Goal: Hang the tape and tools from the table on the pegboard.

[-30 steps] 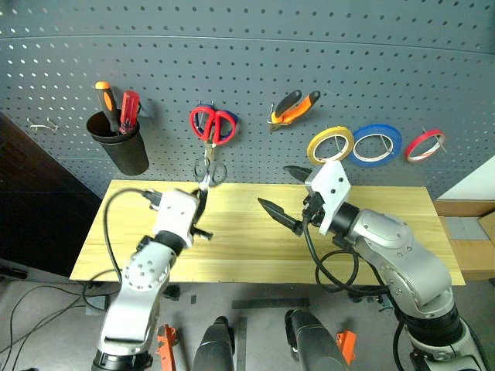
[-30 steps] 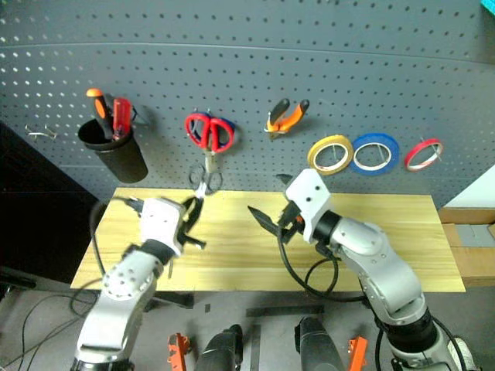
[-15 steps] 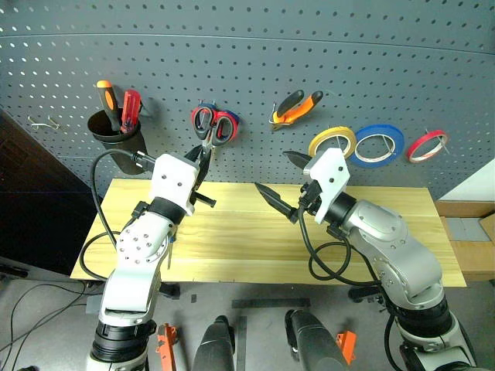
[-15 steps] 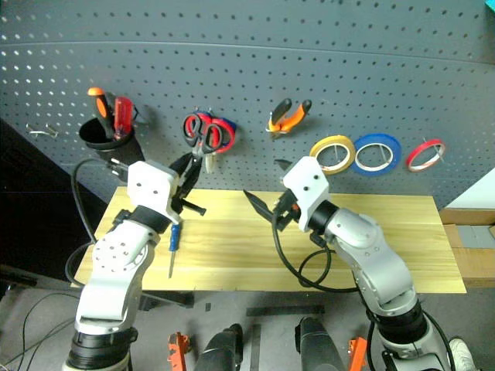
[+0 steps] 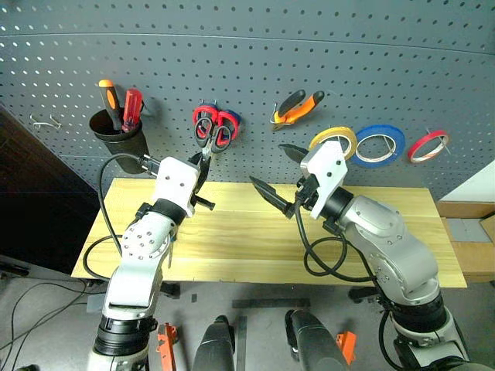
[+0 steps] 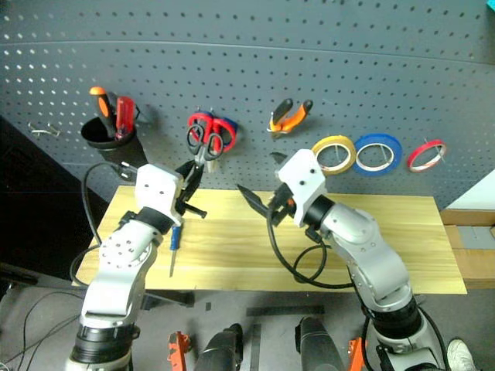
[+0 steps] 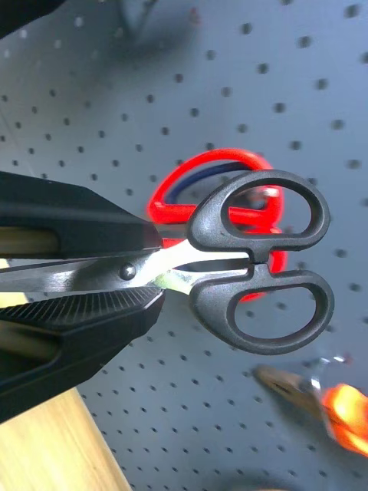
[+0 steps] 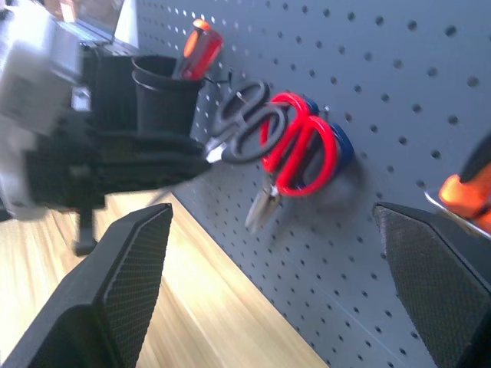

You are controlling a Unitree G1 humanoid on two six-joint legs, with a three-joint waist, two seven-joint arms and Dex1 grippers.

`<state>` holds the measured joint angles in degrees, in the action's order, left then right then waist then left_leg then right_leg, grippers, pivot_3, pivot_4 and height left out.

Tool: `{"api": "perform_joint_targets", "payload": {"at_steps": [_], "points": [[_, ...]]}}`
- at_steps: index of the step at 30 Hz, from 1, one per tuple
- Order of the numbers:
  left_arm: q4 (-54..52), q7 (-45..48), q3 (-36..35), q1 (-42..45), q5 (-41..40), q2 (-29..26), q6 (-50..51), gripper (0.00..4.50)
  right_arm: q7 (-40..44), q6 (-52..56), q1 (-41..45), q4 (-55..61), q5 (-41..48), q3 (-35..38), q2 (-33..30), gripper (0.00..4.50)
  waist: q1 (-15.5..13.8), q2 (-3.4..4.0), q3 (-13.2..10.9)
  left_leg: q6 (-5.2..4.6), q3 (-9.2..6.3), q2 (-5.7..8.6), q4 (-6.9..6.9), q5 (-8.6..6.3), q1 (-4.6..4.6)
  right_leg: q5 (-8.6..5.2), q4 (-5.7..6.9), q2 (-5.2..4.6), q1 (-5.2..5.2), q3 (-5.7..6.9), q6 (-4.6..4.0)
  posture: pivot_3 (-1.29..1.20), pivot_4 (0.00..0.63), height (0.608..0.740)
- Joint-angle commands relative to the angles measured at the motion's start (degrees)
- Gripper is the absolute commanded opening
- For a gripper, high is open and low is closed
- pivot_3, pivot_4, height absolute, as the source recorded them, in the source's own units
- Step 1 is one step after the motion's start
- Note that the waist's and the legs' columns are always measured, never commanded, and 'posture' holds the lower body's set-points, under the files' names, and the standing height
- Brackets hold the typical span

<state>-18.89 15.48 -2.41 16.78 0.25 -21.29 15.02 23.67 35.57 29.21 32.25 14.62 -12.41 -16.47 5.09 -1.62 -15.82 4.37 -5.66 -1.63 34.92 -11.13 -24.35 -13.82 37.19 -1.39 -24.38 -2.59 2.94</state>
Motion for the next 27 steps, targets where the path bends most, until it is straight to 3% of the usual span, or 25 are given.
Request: {"api": "perform_joint_targets", "payload": {"at_steps": [1, 8, 15, 19, 27], "points": [[1.5, -0.1, 0.3, 2.5, 0.8, -0.2, -1.5, 0.30, 0.1, -1.0, 1.3, 0.9, 0.1, 0.5, 0.5, 4.50, 0.0, 0.00, 0.0, 0.00, 0.01, 0.00, 0.01, 0.00, 0.00, 0.00, 0.00, 0.00, 0.01, 0.00, 0.00, -0.15, 0.268, 0.740], [5.3, 0.0, 0.8, 4.4, 0.4, 0.9, -0.3, 0.30, 0.2, -1.2, 1.8, 0.5, 0.0, 0.2, 0.9, 4.50, 0.0, 0.00, 0.0, 0.00, 0.00, 0.00, 0.00, 0.00, 0.00, 0.01, 0.02, 0.00, 0.01, 0.00, -0.01, -0.15, 0.270, 0.740], [2.4, 0.1, -0.5, 2.8, -2.0, 1.7, 6.1, 2.42, 0.1, 0.4, 0.3, 0.2, -0.6, -0.9, 0.6, 4.50, 0.0, 0.00, 0.0, 0.00, -0.02, 0.00, 0.04, 0.00, 0.01, 0.01, 0.08, 0.00, 0.01, 0.00, -0.01, -0.15, 0.275, 0.740], [0.0, 1.9, -1.1, -3.0, -4.2, 0.3, 15.5, 3.64, -0.3, 8.2, -2.8, 0.2, 0.1, -3.1, -1.1, 4.50, 0.1, 0.00, 0.0, 0.00, -0.01, -0.01, 0.03, 0.00, 0.02, 0.00, 0.09, 0.01, 0.01, 0.00, -0.01, -0.14, 0.284, 0.740], [4.2, 0.0, -9.4, -8.5, -6.8, -2.1, 29.0, 3.64, -3.1, 25.9, -5.5, 2.4, 3.2, -5.9, 1.6, 4.50, 0.0, -0.10, -0.5, -0.01, -0.07, -0.04, 0.13, 0.01, 0.22, -0.08, 0.59, 0.05, -0.04, 0.00, -0.13, -0.12, 0.315, 0.740]]}}
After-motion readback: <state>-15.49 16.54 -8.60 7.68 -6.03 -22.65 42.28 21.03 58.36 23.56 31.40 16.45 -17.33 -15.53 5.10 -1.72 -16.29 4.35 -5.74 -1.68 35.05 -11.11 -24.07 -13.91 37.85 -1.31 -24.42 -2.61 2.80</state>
